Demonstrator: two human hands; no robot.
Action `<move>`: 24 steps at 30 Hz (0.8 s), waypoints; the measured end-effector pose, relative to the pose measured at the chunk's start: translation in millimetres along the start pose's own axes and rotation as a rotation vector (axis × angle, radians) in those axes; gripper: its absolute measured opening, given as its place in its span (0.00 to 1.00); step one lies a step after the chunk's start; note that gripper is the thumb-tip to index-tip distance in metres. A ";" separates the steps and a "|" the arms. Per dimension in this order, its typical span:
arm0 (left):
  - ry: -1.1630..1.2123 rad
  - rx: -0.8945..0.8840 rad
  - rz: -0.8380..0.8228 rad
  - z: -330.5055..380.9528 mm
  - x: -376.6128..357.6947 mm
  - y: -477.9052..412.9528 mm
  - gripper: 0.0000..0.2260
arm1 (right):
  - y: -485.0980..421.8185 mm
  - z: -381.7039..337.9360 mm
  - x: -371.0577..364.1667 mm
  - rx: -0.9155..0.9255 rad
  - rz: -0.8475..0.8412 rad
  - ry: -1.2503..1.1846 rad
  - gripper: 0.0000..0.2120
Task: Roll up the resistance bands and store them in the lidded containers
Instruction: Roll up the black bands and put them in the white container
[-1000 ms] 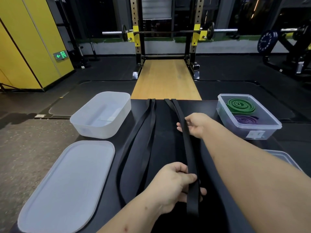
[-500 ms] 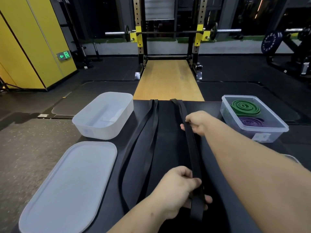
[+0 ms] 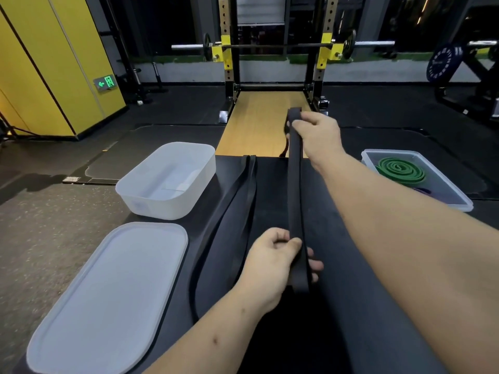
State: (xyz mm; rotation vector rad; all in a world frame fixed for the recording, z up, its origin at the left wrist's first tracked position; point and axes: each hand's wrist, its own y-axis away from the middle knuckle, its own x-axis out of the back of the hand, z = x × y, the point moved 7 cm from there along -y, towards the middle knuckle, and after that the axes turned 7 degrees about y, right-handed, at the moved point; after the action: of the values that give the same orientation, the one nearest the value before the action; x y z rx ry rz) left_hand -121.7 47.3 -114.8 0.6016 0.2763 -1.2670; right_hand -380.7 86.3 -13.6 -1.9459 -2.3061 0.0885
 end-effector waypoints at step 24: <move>-0.205 0.136 -0.055 -27.2 -0.6 47.1 0.07 | 155.6 97.8 30.7 -0.555 -0.321 0.270 0.10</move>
State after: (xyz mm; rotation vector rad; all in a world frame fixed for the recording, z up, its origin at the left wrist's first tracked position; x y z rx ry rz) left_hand -73.8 71.3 -124.0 0.5780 0.0366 -1.3965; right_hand -246.5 146.4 -128.0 -1.5994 -2.5888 -0.8697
